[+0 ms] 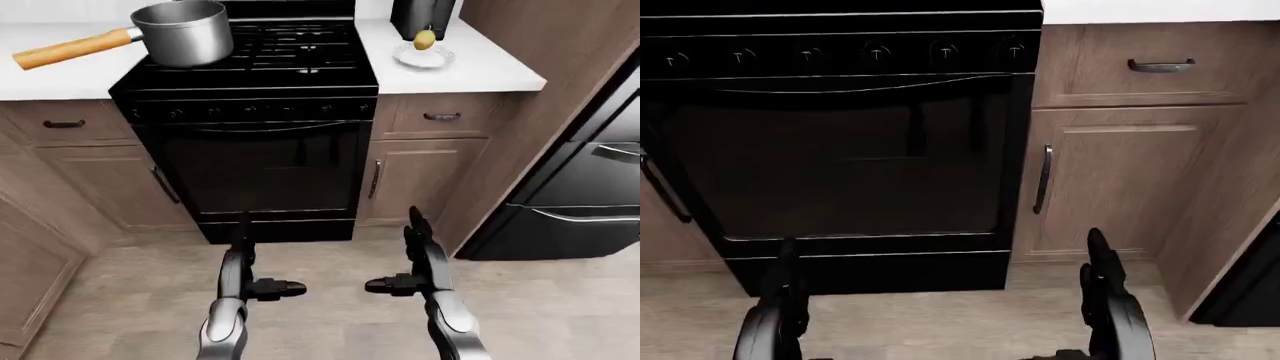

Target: Pick the potato from the plate and place it in the pan.

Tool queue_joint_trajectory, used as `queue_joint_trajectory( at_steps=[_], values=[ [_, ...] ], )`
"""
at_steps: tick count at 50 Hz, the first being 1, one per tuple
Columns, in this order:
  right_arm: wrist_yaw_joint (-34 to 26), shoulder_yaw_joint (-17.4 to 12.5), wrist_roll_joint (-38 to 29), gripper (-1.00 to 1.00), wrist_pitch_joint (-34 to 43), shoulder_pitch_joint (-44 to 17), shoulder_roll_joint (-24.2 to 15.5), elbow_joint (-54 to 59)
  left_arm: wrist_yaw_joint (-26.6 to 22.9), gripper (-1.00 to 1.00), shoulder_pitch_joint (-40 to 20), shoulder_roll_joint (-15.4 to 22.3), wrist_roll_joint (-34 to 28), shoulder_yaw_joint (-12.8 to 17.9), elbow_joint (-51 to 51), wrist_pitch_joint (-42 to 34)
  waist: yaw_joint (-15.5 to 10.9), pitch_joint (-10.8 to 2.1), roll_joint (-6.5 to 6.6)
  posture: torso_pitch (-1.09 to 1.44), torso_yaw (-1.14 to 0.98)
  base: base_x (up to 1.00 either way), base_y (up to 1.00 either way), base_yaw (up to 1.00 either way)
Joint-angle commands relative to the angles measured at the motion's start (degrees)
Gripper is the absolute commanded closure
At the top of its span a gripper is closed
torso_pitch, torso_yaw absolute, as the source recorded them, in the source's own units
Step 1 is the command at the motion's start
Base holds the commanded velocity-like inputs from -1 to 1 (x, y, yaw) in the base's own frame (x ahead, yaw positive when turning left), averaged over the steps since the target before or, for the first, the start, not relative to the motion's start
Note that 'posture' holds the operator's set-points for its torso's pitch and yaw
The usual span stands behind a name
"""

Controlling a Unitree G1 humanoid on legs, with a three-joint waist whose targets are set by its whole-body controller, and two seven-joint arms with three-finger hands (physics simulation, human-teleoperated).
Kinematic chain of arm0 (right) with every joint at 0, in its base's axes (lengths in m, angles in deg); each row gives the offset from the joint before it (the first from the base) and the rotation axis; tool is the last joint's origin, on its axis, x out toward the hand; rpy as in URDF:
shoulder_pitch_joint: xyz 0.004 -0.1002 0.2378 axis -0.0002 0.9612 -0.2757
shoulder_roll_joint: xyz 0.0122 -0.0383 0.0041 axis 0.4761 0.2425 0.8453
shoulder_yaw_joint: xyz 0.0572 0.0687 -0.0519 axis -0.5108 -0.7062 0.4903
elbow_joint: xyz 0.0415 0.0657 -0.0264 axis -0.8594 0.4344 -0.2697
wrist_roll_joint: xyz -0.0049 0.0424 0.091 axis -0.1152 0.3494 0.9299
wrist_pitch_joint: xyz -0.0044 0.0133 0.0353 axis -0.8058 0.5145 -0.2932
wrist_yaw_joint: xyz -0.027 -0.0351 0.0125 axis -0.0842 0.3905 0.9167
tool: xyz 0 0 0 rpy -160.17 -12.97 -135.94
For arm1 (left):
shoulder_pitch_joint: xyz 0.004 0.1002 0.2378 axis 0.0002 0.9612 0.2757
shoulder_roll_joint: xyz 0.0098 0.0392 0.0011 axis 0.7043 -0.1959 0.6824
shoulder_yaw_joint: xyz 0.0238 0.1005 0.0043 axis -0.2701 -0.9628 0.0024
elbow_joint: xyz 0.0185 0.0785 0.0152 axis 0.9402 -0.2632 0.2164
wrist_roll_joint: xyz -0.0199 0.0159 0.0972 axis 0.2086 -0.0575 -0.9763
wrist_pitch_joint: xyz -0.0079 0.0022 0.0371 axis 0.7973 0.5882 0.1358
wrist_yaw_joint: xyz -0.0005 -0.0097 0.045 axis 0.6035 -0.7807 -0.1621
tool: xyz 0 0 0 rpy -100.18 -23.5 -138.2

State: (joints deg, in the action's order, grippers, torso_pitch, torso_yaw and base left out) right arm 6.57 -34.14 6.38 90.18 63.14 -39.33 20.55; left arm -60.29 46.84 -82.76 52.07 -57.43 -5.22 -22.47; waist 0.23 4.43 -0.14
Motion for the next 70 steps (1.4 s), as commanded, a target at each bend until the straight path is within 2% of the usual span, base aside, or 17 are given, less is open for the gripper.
queue_joint_trajectory(
  at_steps=[1,3,4,5,7,8,21,27,31,36,44,52,56,61,66,67,70],
  values=[
    [-1.5,1.8,-1.4,-1.0,-5.4,-0.5,-0.3,-6.1,1.2,-1.0,-2.1,0.4,-1.8,-0.1,3.3,5.2,0.1,-0.05,-0.45,0.0,0.0,0.0,0.0,0.0],
    [-1.7,1.2,-1.1,-1.0,-5.6,-0.9,-0.2,-5.1,1.5,-1.0,-2.3,0.4,-2.1,0.1,3.1,5.3,-0.4,-3.44,-0.1,0.0,0.0,0.0,0.0,0.0],
    [-1.7,1.3,-1.2,-1.0,-5.3,-0.7,-0.1,-5.6,1.5,-1.0,-2.4,0.4,-2.1,0.2,2.6,5.7,-0.4,-2.95,-0.1,0.0,0.0,0.0,0.0,0.0],
    [-1.8,1.3,-1.3,-1.0,-5.5,-0.8,-0.1,-5.4,1.6,-1.0,-2.3,0.4,-2.4,0.0,3.1,5.7,-0.2,-0.99,-0.32,0.0,0.0,0.0,0.0,0.0],
    [-1.8,1.2,-1.3,-1.0,-5.9,-0.9,0.0,-4.9,1.6,-1.0,-2.0,0.4,-2.8,-0.2,3.5,6.1,-0.2,-3.99,-0.37,0.0,0.0,0.0,0.0,0.0],
    [-1.8,1.2,-1.4,-1.0,-5.8,-0.9,0.0,-5.0,1.6,-1.0,-1.9,0.3,-3.0,-0.2,3.9,6.1,-0.3,-4.26,-0.37,0.0,0.0,0.0,0.0,0.0],
    [-1.0,-0.2,-1.9,-1.0,-5.8,-3.8,-0.7,-0.6,2.1,-1.0,-3.0,0.4,-5.3,-0.8,4.1,5.3,-0.3,-5.14,-0.12,0.0,0.0,0.0,0.0,0.0],
    [1.6,-3.8,-1.2,-1.0,-2.1,-14.0,-3.7,6.1,6.5,-1.0,-15.3,3.5,-8.5,2.5,-4.0,3.4,-0.4,-5.49,-0.2,0.0,0.0,0.0,0.0,0.0],
    [4.5,-5.2,0.2,-1.0,2.3,-25.9,-6.4,10.0,6.9,-1.0,-26.2,6.9,-5.2,5.3,-8.3,-3.0,-0.3,-5.77,-0.09,0.0,0.0,0.0,0.0,0.0],
    [5.7,-5.3,1.4,-1.0,5.9,-35.4,-8.8,13.0,8.4,-1.0,-35.2,11.2,-3.5,6.7,-12.8,-7.6,-0.2,-5.65,0.12,0.0,0.0,0.0,0.0,0.0],
    [6.4,-5.3,1.1,-1.0,19.8,-51.6,-13.0,5.2,8.8,-1.0,-45.9,15.9,0.2,8.5,-3.6,-24.1,-0.2,-5.12,0.24,0.0,0.0,0.0,0.0,0.0],
    [3.6,-6.1,0.8,-1.0,29.8,-65.1,-17.7,1.4,10.7,-1.0,-64.7,21.9,4.7,8.8,4.4,-41.5,-0.2,-3.52,0.06,0.0,0.0,0.0,0.0,0.0],
    [2.7,-6.3,2.1,-1.0,31.0,-72.2,-19.5,2.0,7.8,-1.0,-65.3,25.6,7.6,10.8,13.9,-50.5,0.1,-3.04,0.36,0.0,0.0,0.0,0.0,0.0],
    [-0.4,-4.6,1.6,-1.0,38.4,-71.6,-19.9,-9.5,7.6,-1.0,-66.8,28.1,10.8,12.3,23.4,-59.0,-0.1,-2.23,0.87,0.0,0.0,0.0,0.0,0.0],
    [-1.3,-4.7,0.7,-1.0,38.2,-71.1,-18.7,-10.0,8.3,-1.0,-66.5,28.5,11.5,12.2,23.3,-58.1,0.0,-1.71,0.84,0.0,0.0,0.0,0.0,0.0],
    [-1.5,-4.2,0.4,-1.0,37.6,-70.8,-18.1,-9.4,8.4,-1.0,-66.3,28.0,11.3,11.3,23.0,-57.4,-0.1,-2.98,0.84,0.0,0.0,0.0,-0.24,0.0],
    [-2.1,-4.2,-0.2,-1.0,37.9,-70.7,-17.5,-9.9,8.3,-1.0,-65.8,27.3,10.7,10.0,22.9,-56.4,0.0,-3.13,3.53,0.0,0.0,0.0,-0.45,0.0]
  ],
)
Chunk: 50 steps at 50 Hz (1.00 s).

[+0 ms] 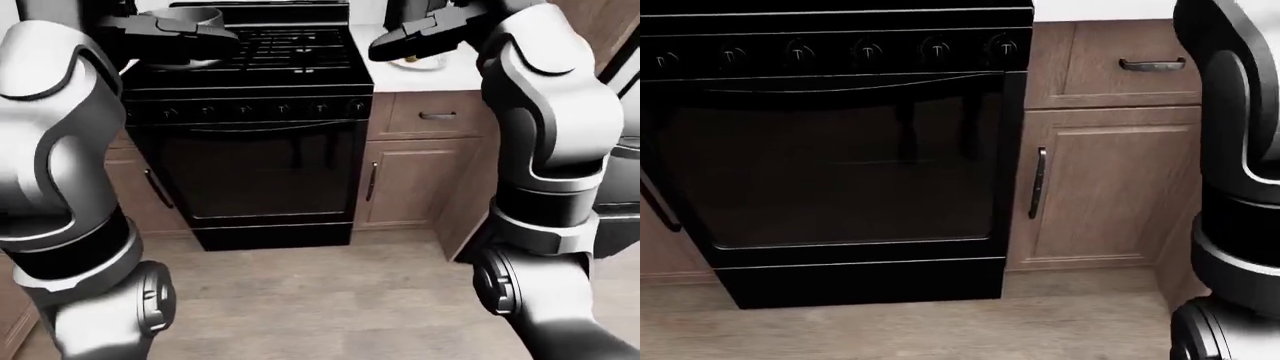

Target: Pick the potato from the plate and place it in the pan.

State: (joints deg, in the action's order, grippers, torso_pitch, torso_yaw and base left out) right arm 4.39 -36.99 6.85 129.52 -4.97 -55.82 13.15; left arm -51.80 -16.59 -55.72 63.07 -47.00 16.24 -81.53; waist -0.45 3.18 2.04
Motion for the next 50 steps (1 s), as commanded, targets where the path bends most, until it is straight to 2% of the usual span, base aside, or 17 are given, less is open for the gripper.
queue_joint_trajectory(
  at_steps=[1,9,11,12,18,20,22,26,27,35,36,39,40,42,43,46,50],
  values=[
    [-0.1,-1.5,-0.8,-1.0,-0.8,-2.8,-0.9,-3.1,-0.4,-1.0,-2.3,0.2,-0.6,-0.5,1.4,2.8,0.7,-2.27,1.59,0.0,0.0,0.0,-0.53,0.0],
    [0.2,-1.0,-1.5,-1.0,1.7,-3.2,0.0,-5.3,-1.6,-1.0,-1.7,-0.3,-1.6,-0.3,1.1,3.4,0.0,-1.58,-1.16,0.0,0.0,0.0,-0.5,0.0],
    [0.1,-0.7,-1.9,-1.0,2.0,-3.2,0.2,-5.9,-1.8,-1.0,-1.3,-0.4,-1.9,-0.4,1.3,3.5,-0.3,-0.64,-7.63,0.0,0.0,0.0,0.0,0.0],
    [-0.3,-1.0,-2.0,-1.0,1.3,-2.8,0.1,-5.7,-1.8,-1.0,-1.2,-0.5,-2.2,-0.6,1.4,3.6,-0.2,0.65,-6.18,0.0,0.0,0.0,0.0,0.0],
    [-1.0,-1.6,-1.6,-1.0,-0.6,-2.6,-0.2,-4.0,-1.8,-1.0,-2.2,-1.0,-3.3,-0.7,1.2,3.4,0.3,0.42,-3.19,0.0,0.0,0.0,0.0,0.0],
    [-1.5,-1.1,-2.0,-1.0,-2.0,-2.2,-0.5,-3.2,-1.8,-1.0,-2.4,-1.1,-3.7,-0.8,1.0,3.6,0.1,-1.19,-2.25,0.0,0.0,0.0,-0.21,0.0],
    [-1.8,-1.2,-2.3,-1.0,-2.1,-2.2,-0.5,-3.3,-1.8,-1.0,-2.3,-1.3,-4.0,-0.9,0.9,3.7,0.7,-1.04,0.86,0.0,0.0,0.09,-0.2,0.0],
    [-2.3,-0.8,-3.1,-1.0,-3.0,-2.1,-0.1,-3.0,-1.8,-1.0,-2.0,-1.7,-5.0,-1.4,0.3,4.9,0.5,-1.34,2.5,0.0,0.0,0.2,0.0,0.0],
    [-2.4,-0.8,-3.3,-1.0,-3.0,-2.1,-0.1,-3.1,-1.8,-1.0,-2.1,-1.7,-5.4,-1.5,0.4,4.8,0.9,-0.1,2.1,0.0,0.0,0.38,0.0,0.0],
    [-2.9,-1.2,-3.9,-1.0,-3.0,-2.1,0.7,-2.9,-2.6,-1.0,-1.9,-2.7,-6.9,-1.4,0.6,5.3,0.5,1.08,-0.61,0.0,0.0,0.44,0.0,0.0],
    [-2.6,-1.2,-3.9,-1.0,-3.2,-2.0,0.7,-3.1,-2.4,-1.0,-1.7,-2.9,-7.1,-1.6,0.6,5.7,0.4,-0.19,-0.53,0.0,0.0,0.0,0.0,0.0],
    [-2.9,-0.8,-4.3,-1.0,-2.7,-1.9,0.8,-3.9,-2.7,-1.0,-2.0,-3.2,-7.1,-1.6,1.7,4.9,-0.3,-0.88,-4.04,0.0,0.0,0.0,0.0,0.0],
    [-2.8,-1.0,-4.2,-1.0,-2.5,-1.9,0.9,-3.9,-2.8,-1.0,-2.0,-3.2,-6.9,-1.3,2.2,4.6,-0.3,-0.12,-2.7,0.0,0.0,0.0,0.0,0.0],
    [-2.9,-1.0,-4.1,-1.0,-2.7,-1.9,0.8,-3.8,-2.8,-1.0,-2.1,-3.4,-6.4,-0.9,2.4,4.8,0.0,-0.53,-2.68,0.0,0.0,0.0,0.0,0.0],
    [-3.1,-0.8,-4.2,-1.0,-2.7,-1.8,0.8,-4.1,-2.7,-1.0,-2.2,-3.5,-6.2,-0.9,2.5,4.8,0.0,-2.62,-2.68,0.0,0.0,0.3,0.0,0.0],
    [-3.5,-0.7,-4.4,-1.0,-3.4,-1.7,0.8,-4.2,-2.4,-1.0,-2.2,-3.3,-5.8,-0.8,2.5,5.1,1.1,2.3,-2.5,0.0,0.0,0.79,0.0,0.0],
    [-3.5,-0.9,-4.6,-1.0,-3.4,-1.7,1.0,-4.1,-2.0,-1.0,-2.2,-3.1,-5.3,-0.6,2.4,5.5,1.9,1.59,-1.12,0.0,0.0,0.97,0.0,0.0]
  ],
)
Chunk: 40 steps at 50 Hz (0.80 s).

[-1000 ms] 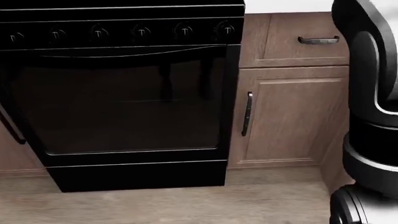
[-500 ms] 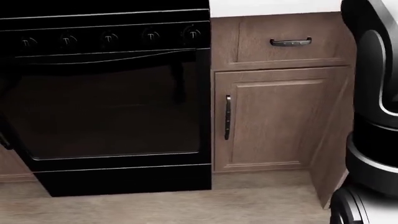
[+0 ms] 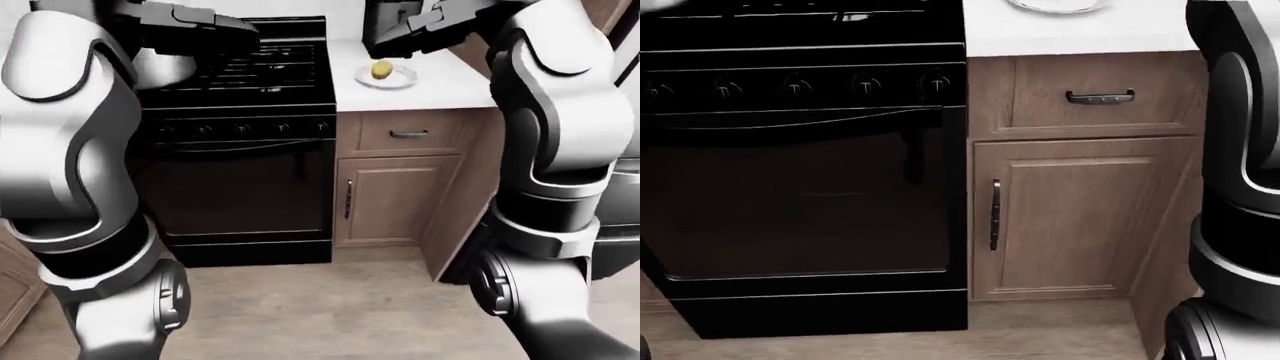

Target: Pick the potato from the plate and place it in the pan.

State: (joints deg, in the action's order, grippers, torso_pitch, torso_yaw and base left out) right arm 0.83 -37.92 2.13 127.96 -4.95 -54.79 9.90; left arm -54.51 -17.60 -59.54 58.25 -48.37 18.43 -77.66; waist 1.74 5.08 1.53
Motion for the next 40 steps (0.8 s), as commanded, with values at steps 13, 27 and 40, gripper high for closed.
queue_joint_trajectory(
  at_steps=[13,27,40],
  values=[
    [-0.1,0.2,-0.5,-1.0,-1.9,-1.7,0.1,-0.4,1.3,-1.0,-1.3,0.9,0.1,0.3,0.6,1.2,-2.0,-2.43,0.72,0.0,0.0,0.49,0.0,0.0],
    [0.1,-0.1,-0.1,-1.0,-2.0,-2.0,0.2,-0.3,0.9,-1.0,-1.3,0.9,-0.5,0.0,0.3,1.4,-1.4,-2.86,-0.24,0.0,0.0,0.19,0.0,0.0],
    [0.3,0.1,0.3,-1.0,-1.9,-1.8,0.2,-0.4,0.7,-1.0,-1.1,0.6,-1.1,-0.1,0.2,1.6,-0.3,-3.09,3.16,0.0,0.0,0.14,-0.5,0.0]
  ],
)
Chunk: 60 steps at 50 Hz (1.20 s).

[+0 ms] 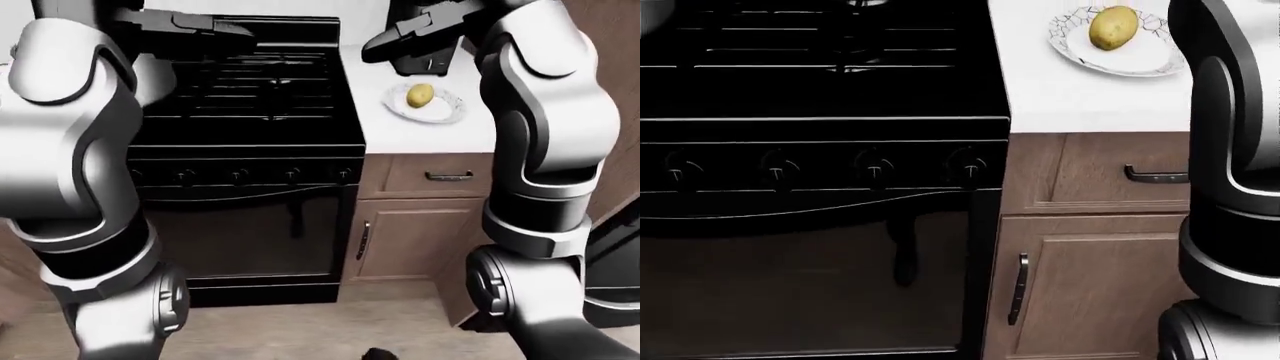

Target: Pick the potato from the plate and place it in the pan.

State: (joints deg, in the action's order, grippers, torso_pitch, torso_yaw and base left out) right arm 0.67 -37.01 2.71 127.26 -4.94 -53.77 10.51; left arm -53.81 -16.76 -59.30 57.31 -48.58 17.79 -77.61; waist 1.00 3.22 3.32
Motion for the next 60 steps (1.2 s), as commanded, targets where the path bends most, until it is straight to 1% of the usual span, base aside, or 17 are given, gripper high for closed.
queue_joint_trajectory(
  at_steps=[1,7,8,11,15,20,24,29,30,33,38,40,42,46,50,54,60],
  values=[
    [0.5,-0.8,-0.3,-1.0,-1.1,-1.8,-0.8,-1.1,0.0,-1.0,-2.0,0.3,-0.2,0.0,1.0,1.3,0.4,-1.59,1.12,0.0,0.0,0.0,-0.27,0.0],
    [0.4,-0.7,-0.6,-1.0,-1.0,-1.7,-0.9,-1.2,-0.2,-1.0,-1.9,0.2,-0.4,0.0,1.0,1.4,-1.5,-1.83,-7.81,0.0,0.0,0.0,-0.03,0.0],
    [0.5,-0.8,-0.6,-1.0,-0.9,-1.8,-0.8,-1.2,-0.2,-1.0,-1.9,0.2,-0.5,0.0,1.0,1.4,-1.4,0.27,-5.35,0.0,0.0,0.0,0.0,0.0],
    [0.5,-0.8,-0.6,-1.0,-1.2,-1.7,-0.9,-0.8,-0.3,-1.0,-1.8,0.1,-0.6,-0.1,0.9,1.6,-1.1,-1.31,-5.38,0.0,0.0,0.0,-0.08,0.0],
    [0.4,-0.9,-0.6,-1.0,-0.9,-1.8,-0.9,-1.2,-0.4,-1.0,-1.9,0.1,-0.7,0.0,1.1,1.2,-1.1,1.38,2.8,0.0,0.0,-0.08,-0.86,0.0],
    [0.4,-0.8,-0.5,-1.0,-1.6,-1.7,-0.8,-0.6,-0.4,-1.0,-1.9,0.0,-0.8,-0.1,0.9,1.3,-0.3,-2.49,0.41,0.0,0.0,-0.08,-0.64,0.0],
    [0.1,-0.3,-1.2,-1.0,-2.2,-1.6,-0.8,-1.3,-0.4,-1.0,-1.9,-0.1,-0.8,0.0,0.8,1.4,-1.4,-0.65,-7.33,0.0,0.0,0.0,0.0,0.0],
    [0.0,-0.8,-1.0,-1.0,-1.7,-1.7,-0.5,-1.6,-0.4,-1.0,-2.1,0.0,-0.8,0.0,1.2,1.0,-0.6,-1.0,-1.85,0.0,0.0,0.0,-0.09,0.0],
    [0.0,-0.8,-1.0,-1.0,-1.7,-1.7,-0.6,-1.6,-0.4,-1.0,-2.0,0.0,-0.8,0.1,1.0,1.1,-0.8,-0.67,2.1,0.0,0.0,-0.12,-0.73,0.0],
    [0.1,-0.6,-1.3,-1.0,-2.2,-1.6,-0.7,-1.3,-0.4,-1.0,-1.9,-0.1,-0.9,-0.1,1.0,1.3,-0.2,-2.29,2.66,0.0,0.0,-0.11,-0.64,0.0],
    [-0.1,-0.9,-1.4,-1.0,-1.7,-1.8,-0.7,-1.4,-0.4,-1.0,-1.9,-0.2,-1.0,-0.2,1.0,1.3,-1.6,0.2,-6.18,0.0,0.0,0.0,0.0,0.0],
    [-0.2,-0.8,-1.3,-1.0,-1.7,-1.8,-0.8,-1.7,-0.5,-1.0,-2.0,-0.2,-1.0,-0.2,1.1,1.1,-0.9,-2.05,-3.72,0.0,0.0,0.19,0.0,0.0],
    [-0.4,-0.3,-1.8,-1.0,-1.7,-1.5,-0.9,-1.2,-0.6,-1.0,-1.8,-0.3,-1.1,-0.3,1.1,1.2,-0.9,1.62,-3.44,0.0,0.0,0.82,0.0,0.0],
    [-0.5,-0.4,-2.7,-1.0,-1.7,-1.4,-0.9,-1.4,-0.7,-1.0,-1.8,-0.3,-1.4,-0.3,1.0,1.4,-0.4,1.9,-2.1,0.0,0.0,0.55,0.0,0.0],
    [-0.7,-0.4,-2.9,-1.0,-1.7,-1.4,-0.9,-1.3,-0.9,-1.0,-1.8,-0.3,-1.5,-0.2,0.8,1.6,0.7,-0.59,-0.32,0.0,0.0,0.0,0.0,0.0],
    [-0.5,-0.4,-3.5,-1.0,-1.4,-1.4,-0.9,-0.6,-0.9,-1.0,-1.6,-0.7,-1.8,-0.7,0.9,1.7,0.2,-2.41,-1.06,0.0,0.0,0.03,0.0,0.0],
    [0.4,-1.1,-2.9,-1.0,-1.7,-1.7,-0.6,-1.0,-1.3,-1.0,-1.5,-0.7,-2.1,-0.6,1.0,1.6,-1.6,2.22,-3.7,0.0,0.0,0.4,0.01,0.0]
  ],
)
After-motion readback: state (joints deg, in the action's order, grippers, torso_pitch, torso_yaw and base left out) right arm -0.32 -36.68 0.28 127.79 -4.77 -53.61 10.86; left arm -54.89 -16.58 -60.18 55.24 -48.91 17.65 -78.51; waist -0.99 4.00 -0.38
